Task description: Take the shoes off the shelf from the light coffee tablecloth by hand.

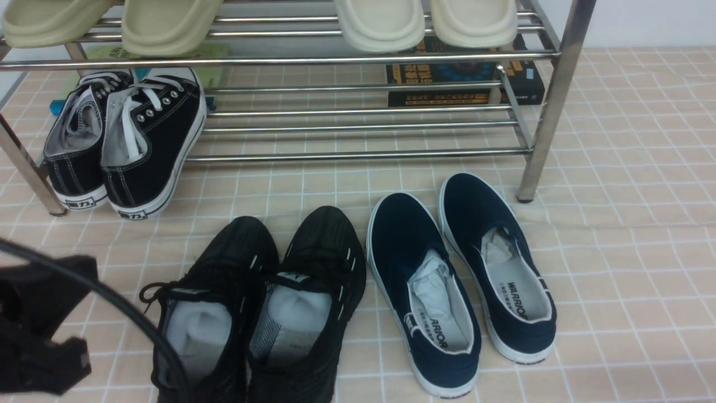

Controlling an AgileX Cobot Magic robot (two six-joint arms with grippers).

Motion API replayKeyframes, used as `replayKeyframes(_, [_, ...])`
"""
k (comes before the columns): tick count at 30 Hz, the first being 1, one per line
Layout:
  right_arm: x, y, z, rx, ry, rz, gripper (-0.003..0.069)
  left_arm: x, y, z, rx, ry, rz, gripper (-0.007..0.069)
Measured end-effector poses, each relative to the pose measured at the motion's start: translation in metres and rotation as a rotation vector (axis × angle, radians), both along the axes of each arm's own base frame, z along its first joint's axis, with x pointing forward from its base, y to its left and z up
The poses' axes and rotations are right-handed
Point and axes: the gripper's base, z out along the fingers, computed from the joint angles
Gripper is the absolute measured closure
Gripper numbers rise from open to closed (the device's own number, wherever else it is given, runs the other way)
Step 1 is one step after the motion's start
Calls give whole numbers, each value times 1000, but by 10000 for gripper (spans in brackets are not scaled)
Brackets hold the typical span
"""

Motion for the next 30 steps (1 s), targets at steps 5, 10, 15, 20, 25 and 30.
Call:
replayKeyframes(5, [0,0,0,0,0,0,442,-18,16,-38,-15,-17,165,594])
replayKeyframes(10, [0,0,0,0,0,0,442,-32,30,-82,-50,-37,344,592])
replayKeyframes(15, [0,0,0,0,0,0,441,-40,35,-116,-43,-59,423,592])
replayKeyframes(20, [0,0,0,-2,0,1,441,-41,36,-133,1,-64,414,587])
replayKeyframes(25, [0,0,0,-2,0,1,441,-41,36,-141,20,-64,412,581])
replayKeyframes(30, [0,0,0,-2,0,1,441,-40,35,-141,23,-69,393,578])
